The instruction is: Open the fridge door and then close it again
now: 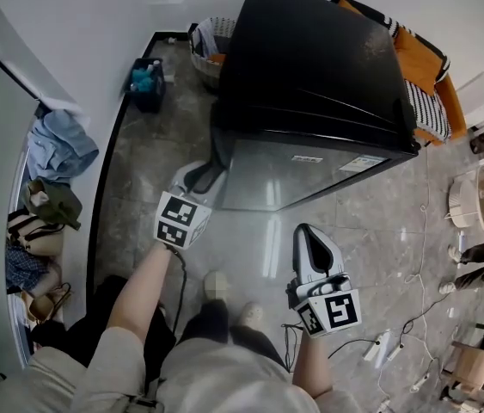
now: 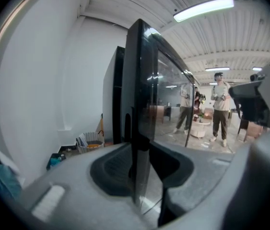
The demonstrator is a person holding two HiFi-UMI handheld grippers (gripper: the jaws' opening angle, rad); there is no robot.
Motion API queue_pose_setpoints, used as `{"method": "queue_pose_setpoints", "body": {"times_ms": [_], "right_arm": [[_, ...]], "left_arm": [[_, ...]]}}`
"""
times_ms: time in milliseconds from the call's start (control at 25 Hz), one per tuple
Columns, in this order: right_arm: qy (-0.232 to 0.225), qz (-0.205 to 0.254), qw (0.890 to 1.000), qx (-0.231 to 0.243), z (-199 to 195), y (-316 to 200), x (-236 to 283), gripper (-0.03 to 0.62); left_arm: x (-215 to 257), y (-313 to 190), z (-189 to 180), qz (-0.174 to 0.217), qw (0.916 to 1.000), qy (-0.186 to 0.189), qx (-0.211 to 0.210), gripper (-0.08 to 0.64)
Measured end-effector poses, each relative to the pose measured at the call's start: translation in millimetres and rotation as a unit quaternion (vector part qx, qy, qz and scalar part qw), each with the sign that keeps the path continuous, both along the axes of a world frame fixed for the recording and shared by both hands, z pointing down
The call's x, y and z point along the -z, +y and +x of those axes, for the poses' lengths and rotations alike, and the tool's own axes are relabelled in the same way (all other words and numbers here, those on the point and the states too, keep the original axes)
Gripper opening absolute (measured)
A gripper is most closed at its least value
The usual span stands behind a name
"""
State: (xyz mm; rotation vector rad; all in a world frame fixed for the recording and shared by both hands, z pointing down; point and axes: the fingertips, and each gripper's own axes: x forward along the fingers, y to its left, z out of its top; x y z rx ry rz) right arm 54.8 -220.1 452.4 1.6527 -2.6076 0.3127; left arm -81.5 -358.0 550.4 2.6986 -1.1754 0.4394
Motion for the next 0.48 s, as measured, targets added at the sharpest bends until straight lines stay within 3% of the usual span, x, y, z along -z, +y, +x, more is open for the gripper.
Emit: {"method": "queue_pose_setpoints", "body": {"times_ms": [480], "right_arm": [[-0.002,0.016,1.000,0.011,10,49,16,0.000]], "left_arm": [[0,54,0,-0.015,0.9988,-0.008,0.045,0.109]]}}
